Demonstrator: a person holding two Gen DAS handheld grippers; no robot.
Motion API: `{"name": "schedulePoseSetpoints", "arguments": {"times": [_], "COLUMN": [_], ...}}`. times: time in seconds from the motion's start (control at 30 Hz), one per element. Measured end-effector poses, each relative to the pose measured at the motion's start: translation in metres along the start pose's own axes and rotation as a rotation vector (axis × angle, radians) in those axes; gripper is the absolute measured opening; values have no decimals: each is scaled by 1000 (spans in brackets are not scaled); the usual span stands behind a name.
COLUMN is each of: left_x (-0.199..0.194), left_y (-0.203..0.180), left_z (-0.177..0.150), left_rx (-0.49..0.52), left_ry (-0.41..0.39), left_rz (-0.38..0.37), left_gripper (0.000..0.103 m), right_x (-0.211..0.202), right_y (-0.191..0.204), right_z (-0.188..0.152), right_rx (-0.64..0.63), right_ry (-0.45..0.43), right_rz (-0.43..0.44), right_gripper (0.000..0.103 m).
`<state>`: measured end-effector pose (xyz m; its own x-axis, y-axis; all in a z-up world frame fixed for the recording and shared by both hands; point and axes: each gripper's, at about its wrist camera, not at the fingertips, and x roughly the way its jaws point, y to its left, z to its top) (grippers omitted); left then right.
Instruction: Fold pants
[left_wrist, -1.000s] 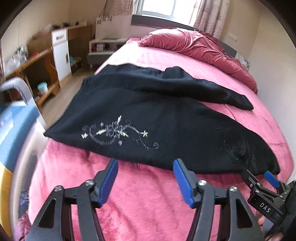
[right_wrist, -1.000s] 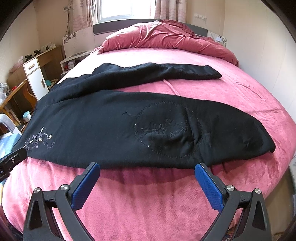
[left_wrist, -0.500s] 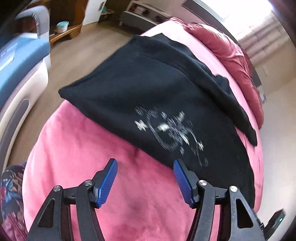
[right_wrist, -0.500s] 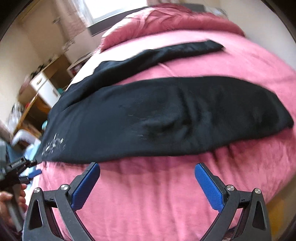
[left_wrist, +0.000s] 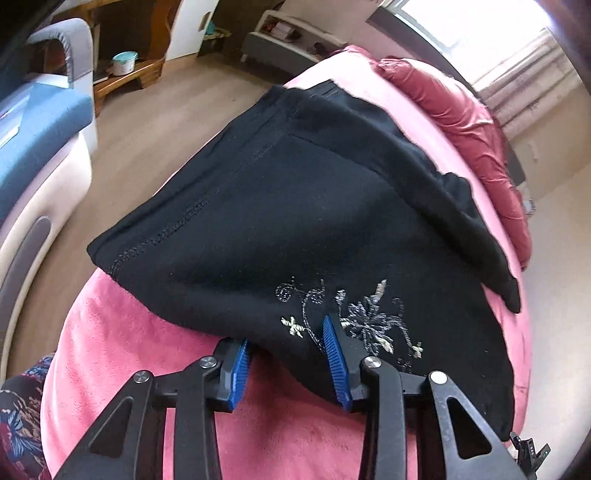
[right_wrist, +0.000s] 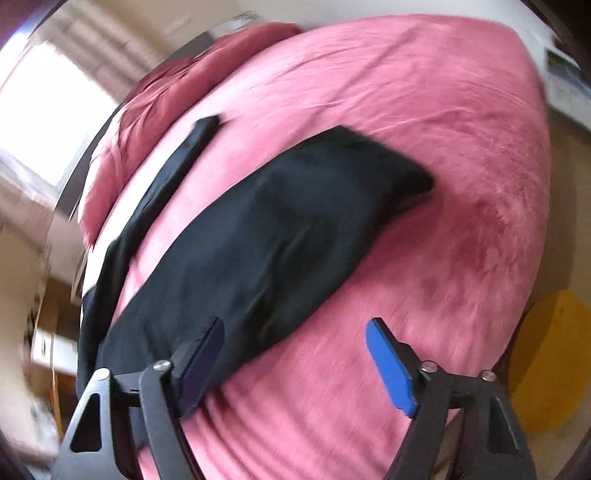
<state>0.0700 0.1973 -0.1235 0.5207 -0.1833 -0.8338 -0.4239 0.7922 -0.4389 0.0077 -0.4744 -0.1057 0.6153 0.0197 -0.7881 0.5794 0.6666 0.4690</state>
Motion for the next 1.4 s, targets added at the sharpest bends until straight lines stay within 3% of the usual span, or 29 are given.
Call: {"name": "schedulePoseSetpoints", "arguments": {"times": [0.07, 0.13, 0.17, 0.23, 0.3, 0.4, 0.57, 0.77, 1.07, 1.17, 1.2, 1.3, 1.4], "left_x": [0, -1, -3, -8, -16, -34, -62, -75, -54, -64, -67, -80, -98], "left_y": [-4, -8, -9, -11, -13, -16, -9, -2, -3, -1, 1, 16, 27], "left_z": [2, 6, 8, 10, 13, 14, 8, -12, -33, -32, -32, -31, -25], "left_rx": [13, 39, 56, 80, 96, 122, 131, 151, 194, 209, 204, 185, 172], "left_ry": [2, -8, -19, -28, -48, -81, -104, -74, 11, -12, -6, -1, -47], "left_rz": [16, 24, 29, 26, 16, 2, 6, 24, 91, 98, 95, 98, 121], "left_gripper": [37, 19, 17, 10, 8, 7, 7, 7, 11, 24, 25, 26, 26], "right_x": [13, 24, 28, 34, 38, 33, 6, -3, 3, 1, -1, -13, -31], "right_y": [-9, -13, -12, -6, -1, 5, 7, -9, -35, -37, -37, -31, -15], "right_z": [14, 23, 28, 39, 50, 63, 70, 61, 52, 53, 54, 55, 53], "right_rx": [55, 87, 90, 67, 30, -30, -96, -107, -100, -85, -86, -126, -181], "right_ry": [3, -5, -15, -27, -24, -30, -49, -28, 28, 19, 15, -20, -84], "right_rz": [-8, -24, -33, -57, -96, -122, -122, -146, -217, -217, -223, -275, -317], "right_gripper": [76, 73, 71, 59, 21, 10, 9, 9, 10, 22, 29, 36, 50]}}
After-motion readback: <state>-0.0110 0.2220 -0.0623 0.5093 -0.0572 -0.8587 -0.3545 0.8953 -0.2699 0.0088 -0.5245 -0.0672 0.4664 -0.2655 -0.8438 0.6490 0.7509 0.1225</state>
